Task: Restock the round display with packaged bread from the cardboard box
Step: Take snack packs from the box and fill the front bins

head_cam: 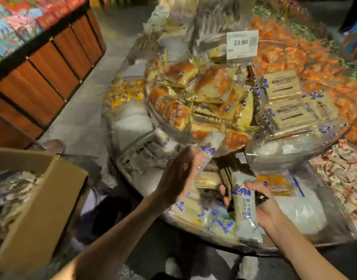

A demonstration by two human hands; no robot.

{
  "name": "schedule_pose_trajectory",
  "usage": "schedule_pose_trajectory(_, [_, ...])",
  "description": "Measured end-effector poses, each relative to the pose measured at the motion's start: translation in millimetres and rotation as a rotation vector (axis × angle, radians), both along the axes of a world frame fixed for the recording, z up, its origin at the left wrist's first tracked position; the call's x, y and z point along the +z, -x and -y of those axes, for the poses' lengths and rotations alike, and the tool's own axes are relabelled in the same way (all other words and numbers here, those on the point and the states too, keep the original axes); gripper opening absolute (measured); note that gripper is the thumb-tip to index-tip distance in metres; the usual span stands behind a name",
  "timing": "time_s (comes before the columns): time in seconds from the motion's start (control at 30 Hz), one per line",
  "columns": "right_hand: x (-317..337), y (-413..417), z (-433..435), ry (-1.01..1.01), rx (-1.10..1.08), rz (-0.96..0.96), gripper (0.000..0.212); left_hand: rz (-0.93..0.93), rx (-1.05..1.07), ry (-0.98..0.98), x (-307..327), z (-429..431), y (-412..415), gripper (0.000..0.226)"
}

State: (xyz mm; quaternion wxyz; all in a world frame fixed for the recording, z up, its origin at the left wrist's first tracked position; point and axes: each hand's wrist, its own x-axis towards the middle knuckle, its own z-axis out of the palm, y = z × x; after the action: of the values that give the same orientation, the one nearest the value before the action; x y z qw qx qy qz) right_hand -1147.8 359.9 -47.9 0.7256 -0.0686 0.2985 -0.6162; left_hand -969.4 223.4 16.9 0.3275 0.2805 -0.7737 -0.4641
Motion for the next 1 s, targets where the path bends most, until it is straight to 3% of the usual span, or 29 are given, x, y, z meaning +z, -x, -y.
schedule_pose_trajectory(0.07, [2.5,-12.4,4.3,0.014,-0.024,0.033,0.042,0.005,0.063,-0.141,-5.2,14.9,-14.4,0.043])
schedule_pose_trajectory(0.2, [5.1,-26.9,13.7,0.105,-0.035,-0.036,0.045,0.022,0.0,-0.424,-0.6,28.1,-35.8,0.017])
schedule_pose_trajectory(0.3, [4.5,-29.4,16.3,0.093,-0.029,-0.005,0.045,0.106,-0.01,-0.333,0.5,30.0,-52.2,0.03])
schedule_pose_trajectory(0.37, [-1.9,-24.8,17.9,0.027,-0.035,0.016,0.047,0.135,-0.016,-0.296,-10.8,32.2,-64.9,0.027])
schedule_pose_trajectory(0.43, [-11.8,-20.1,19.5,-0.018,-0.008,0.077,0.049,0.154,0.0,-0.369,-23.3,34.7,-79.2,0.029])
schedule_pose_trajectory(0.5, [-11.7,-20.4,16.1,-0.005,-0.066,-0.028,0.047,0.197,0.003,-0.464,-35.6,39.4,-90.5,0.042])
schedule_pose_trajectory(0.67, [-13.0,-23.5,12.7,0.134,-0.084,-0.024,0.055,0.316,-0.061,-0.654,-72.6,73.4,-105.3,0.015])
schedule_pose_trajectory(0.8, [-12.7,-39.4,14.6,0.083,-0.143,-0.058,0.051,0.568,-0.116,-0.494,-88.9,103.1,-91.4,0.046])
schedule_pose_trajectory(0.93, [-7.8,-70.0,17.0,0.04,-0.28,-0.071,0.053,0.588,-0.284,-0.42,-95.3,126.4,-67.5,0.019])
schedule_pose_trajectory(1.0, [-8.1,-89.5,19.0,0.024,-0.339,-0.057,0.052,0.56,-0.328,-0.414,-95.4,135.6,-60.2,0.02])
